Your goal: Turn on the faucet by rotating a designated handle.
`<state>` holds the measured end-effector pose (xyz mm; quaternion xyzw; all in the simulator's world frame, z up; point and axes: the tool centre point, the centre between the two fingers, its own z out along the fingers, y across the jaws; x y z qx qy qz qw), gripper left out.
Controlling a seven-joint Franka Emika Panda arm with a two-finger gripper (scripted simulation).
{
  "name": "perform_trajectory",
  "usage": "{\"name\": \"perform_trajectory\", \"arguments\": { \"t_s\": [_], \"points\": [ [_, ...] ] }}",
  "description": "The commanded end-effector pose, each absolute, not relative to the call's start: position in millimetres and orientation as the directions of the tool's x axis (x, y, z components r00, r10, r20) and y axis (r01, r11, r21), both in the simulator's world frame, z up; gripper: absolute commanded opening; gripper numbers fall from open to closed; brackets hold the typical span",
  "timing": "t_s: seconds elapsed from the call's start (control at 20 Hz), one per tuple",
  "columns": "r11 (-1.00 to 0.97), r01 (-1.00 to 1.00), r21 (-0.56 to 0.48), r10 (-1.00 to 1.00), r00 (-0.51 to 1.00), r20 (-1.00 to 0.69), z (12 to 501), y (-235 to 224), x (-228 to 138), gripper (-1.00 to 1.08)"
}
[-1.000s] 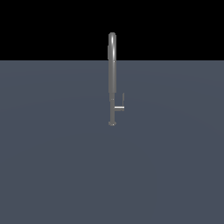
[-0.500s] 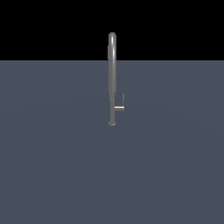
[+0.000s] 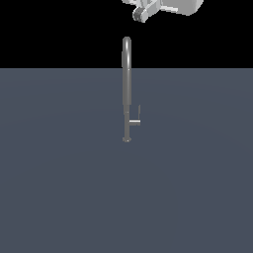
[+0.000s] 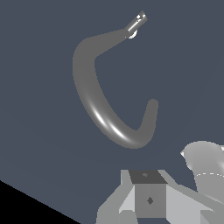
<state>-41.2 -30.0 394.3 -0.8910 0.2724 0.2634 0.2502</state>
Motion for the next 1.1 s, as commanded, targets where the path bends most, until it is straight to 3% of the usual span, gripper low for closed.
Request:
{"name": "perform_trajectory", "arguments": {
  "t_s": [0.0, 0.55, 1.05],
  "points": [
    [-0.688, -0.657, -0.308, -0.355, 0.675, -0.647, 383, -33, -28, -1.0],
    [-0.489, -0.823, -0.29, -0.32, 0.478, -0.818, 322, -46, 23, -1.0],
    [-0.256, -0.947, -0.195, -0.208, 0.251, -0.945, 247, -55, 63, -1.0]
  ]
}}
